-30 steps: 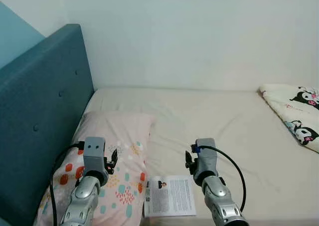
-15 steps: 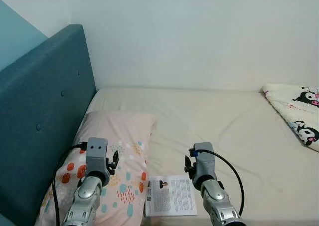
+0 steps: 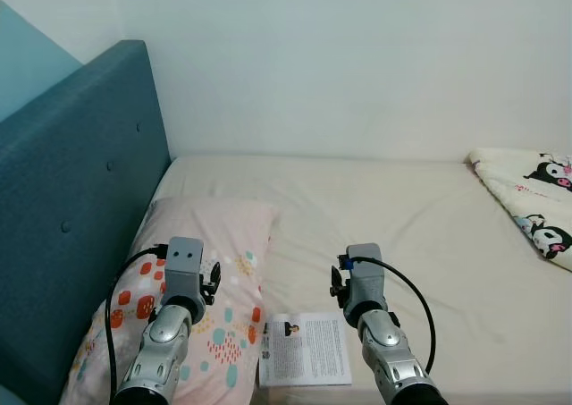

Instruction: Clean up the room

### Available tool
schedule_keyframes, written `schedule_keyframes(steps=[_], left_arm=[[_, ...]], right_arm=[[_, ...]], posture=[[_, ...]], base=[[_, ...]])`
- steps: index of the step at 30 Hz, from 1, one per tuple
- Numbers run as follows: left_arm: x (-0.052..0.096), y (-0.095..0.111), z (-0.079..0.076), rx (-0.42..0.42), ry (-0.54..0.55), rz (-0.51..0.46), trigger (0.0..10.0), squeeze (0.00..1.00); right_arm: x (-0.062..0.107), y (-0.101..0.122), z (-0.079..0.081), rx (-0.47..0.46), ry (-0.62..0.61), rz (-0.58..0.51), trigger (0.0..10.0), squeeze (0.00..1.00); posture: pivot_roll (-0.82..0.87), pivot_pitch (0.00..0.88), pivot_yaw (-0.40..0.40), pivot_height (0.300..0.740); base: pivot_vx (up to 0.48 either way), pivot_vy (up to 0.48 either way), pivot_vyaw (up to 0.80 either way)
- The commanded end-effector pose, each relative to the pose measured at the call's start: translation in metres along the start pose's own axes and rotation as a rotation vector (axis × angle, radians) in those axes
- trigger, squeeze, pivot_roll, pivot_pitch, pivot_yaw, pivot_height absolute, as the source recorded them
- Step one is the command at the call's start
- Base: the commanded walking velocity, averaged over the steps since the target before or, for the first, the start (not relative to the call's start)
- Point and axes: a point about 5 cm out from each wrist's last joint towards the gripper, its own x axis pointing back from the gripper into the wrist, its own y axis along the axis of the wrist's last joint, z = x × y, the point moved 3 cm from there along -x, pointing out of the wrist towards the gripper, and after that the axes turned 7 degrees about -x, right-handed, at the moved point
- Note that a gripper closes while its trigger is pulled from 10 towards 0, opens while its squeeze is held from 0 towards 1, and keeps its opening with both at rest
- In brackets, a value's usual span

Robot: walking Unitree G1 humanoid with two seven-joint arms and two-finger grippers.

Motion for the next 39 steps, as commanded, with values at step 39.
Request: schedule_keyframes(steps=[39], left_arm=[[0.001,0.001,0.036,0.022,0.137,-0.004,10.0,0.00]], right_arm=[[-0.012,0.011,0.021,-0.068,0.032,-0.014,10.0,0.00]], posture=[[0.10,0.000,-0.115,0.740]], base=[[0.000,0.000,0.00]])
